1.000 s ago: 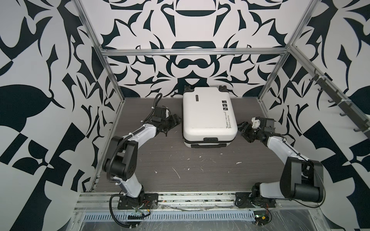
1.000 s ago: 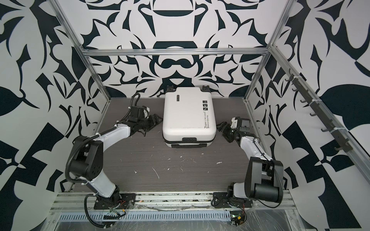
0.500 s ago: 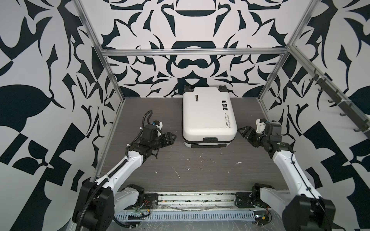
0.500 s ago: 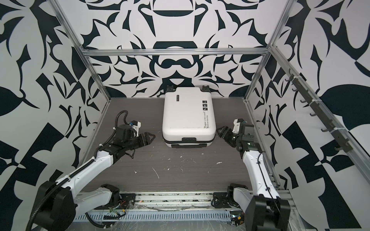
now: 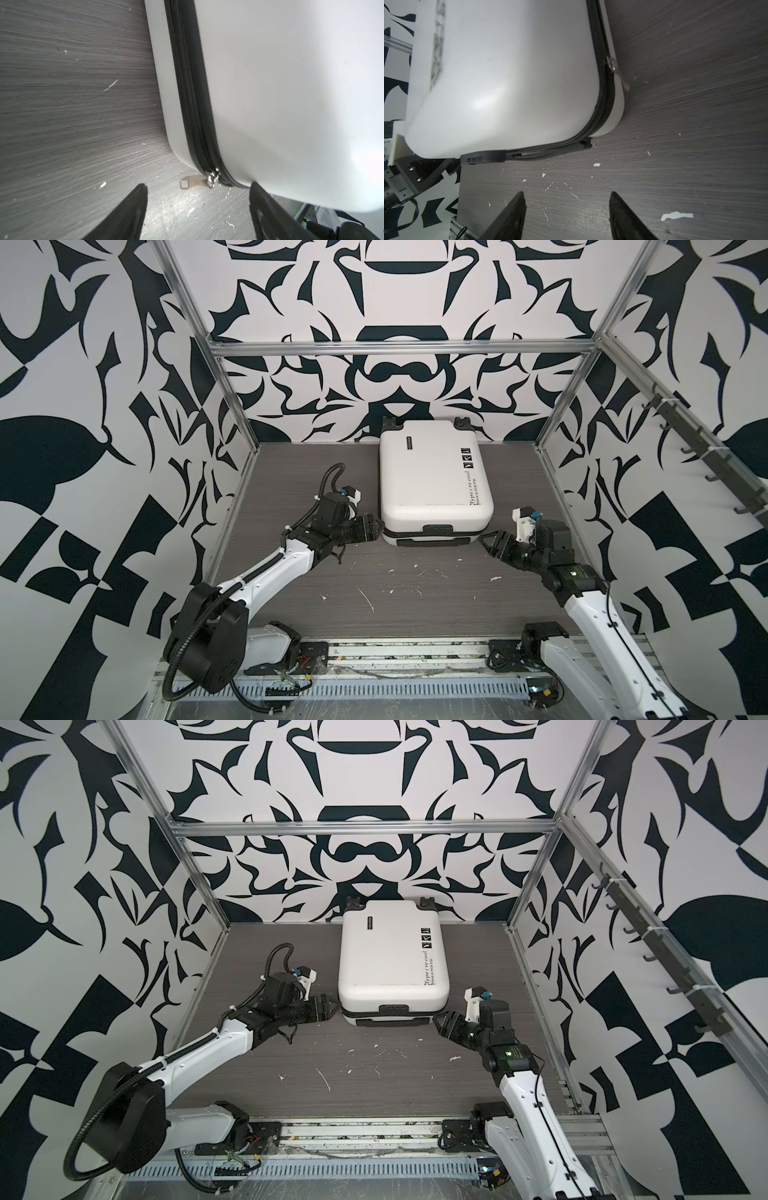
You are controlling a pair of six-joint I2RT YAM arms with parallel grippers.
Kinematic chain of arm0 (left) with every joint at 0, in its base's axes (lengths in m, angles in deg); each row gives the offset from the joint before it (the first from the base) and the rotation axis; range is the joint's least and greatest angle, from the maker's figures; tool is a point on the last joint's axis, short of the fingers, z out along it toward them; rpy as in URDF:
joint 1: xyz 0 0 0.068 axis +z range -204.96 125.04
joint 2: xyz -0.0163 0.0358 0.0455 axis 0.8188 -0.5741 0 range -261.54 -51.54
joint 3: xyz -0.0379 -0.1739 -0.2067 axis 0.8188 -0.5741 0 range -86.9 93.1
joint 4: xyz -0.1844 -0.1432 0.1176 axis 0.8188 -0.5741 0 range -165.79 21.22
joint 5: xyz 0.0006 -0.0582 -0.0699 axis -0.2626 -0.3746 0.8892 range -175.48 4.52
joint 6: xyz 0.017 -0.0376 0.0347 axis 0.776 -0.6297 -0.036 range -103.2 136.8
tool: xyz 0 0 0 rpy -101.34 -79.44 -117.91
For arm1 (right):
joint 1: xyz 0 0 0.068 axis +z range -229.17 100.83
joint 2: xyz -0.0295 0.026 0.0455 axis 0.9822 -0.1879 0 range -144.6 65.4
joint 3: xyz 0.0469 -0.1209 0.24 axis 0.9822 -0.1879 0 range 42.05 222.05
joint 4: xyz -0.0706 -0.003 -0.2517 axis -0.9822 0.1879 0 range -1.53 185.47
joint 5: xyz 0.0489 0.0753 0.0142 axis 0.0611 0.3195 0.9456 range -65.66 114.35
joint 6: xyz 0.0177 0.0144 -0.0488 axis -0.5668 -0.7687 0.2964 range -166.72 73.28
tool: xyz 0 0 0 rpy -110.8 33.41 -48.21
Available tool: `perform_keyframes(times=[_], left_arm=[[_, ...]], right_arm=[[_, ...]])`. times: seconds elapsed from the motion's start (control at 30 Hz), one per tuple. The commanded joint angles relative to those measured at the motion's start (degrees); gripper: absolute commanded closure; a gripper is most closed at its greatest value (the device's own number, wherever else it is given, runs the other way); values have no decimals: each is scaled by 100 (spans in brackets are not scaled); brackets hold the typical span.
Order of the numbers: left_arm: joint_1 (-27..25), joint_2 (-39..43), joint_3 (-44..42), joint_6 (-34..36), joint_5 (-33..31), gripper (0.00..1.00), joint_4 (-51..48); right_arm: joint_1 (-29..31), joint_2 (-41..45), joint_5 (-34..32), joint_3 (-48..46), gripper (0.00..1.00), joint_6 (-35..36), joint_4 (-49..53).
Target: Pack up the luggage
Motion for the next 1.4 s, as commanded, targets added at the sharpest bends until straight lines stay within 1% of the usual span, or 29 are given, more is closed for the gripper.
perform_keyframes(times=[0.0, 0.23, 0.37, 0.5, 0.6, 0.7, 0.8, 0.87, 0.9, 0.97, 1.1, 1.23, 1.3, 1.37], left_arm=[[-139, -271, 316, 55, -97, 20, 335], [-318, -655, 682, 46, -137, 20, 526], [-313, -590, 750, 171, -176, 20, 398], [-313, -220, 451, 481, -216, 20, 330], [-314, 66, -20, 738, -88, 22, 570], [-313, 379, -626, 957, 35, 25, 1225], [-325, 420, -1281, 1204, 202, 27, 2295], [-333, 252, -1799, 1405, 487, 30, 3554], [-346, 88, -2004, 1464, 516, 31, 4070], [-344, -260, -2201, 1560, 521, 31, 4835], [-355, -911, -2057, 1725, 795, 29, 5383], [-364, -1412, -2028, 1818, 831, 29, 6128], [-372, -1570, -1934, 1892, 857, 31, 6213], [-404, -1703, -1857, 2007, 731, 33, 6206]], right_arm=[[44, -60, 58, 55, 34, 18, -120], [44, -670, -410, 377, 33, 26, -375], [41, -1117, -488, 596, 34, -55, -690], [41, -1381, -507, 792, 34, -133, -900], [42, -1488, -469, 872, 34, -172, -976], [41, -1502, -461, 881, 34, -181, -992], [42, -1459, -469, 876, 34, -147, -939], [45, -1417, -458, 860, 34, -137, -898], [41, -1403, -460, 843, 34, -130, -878], [41, -1347, -460, 808, 34, -137, -845], [42, -1224, -468, 724, 34, -155, -790], [43, -1140, -483, 697, 34, -162, -721], [45, -1111, -479, 691, 34, -165, -717], [47, -1111, -477, 687, 34, -164, -704]])
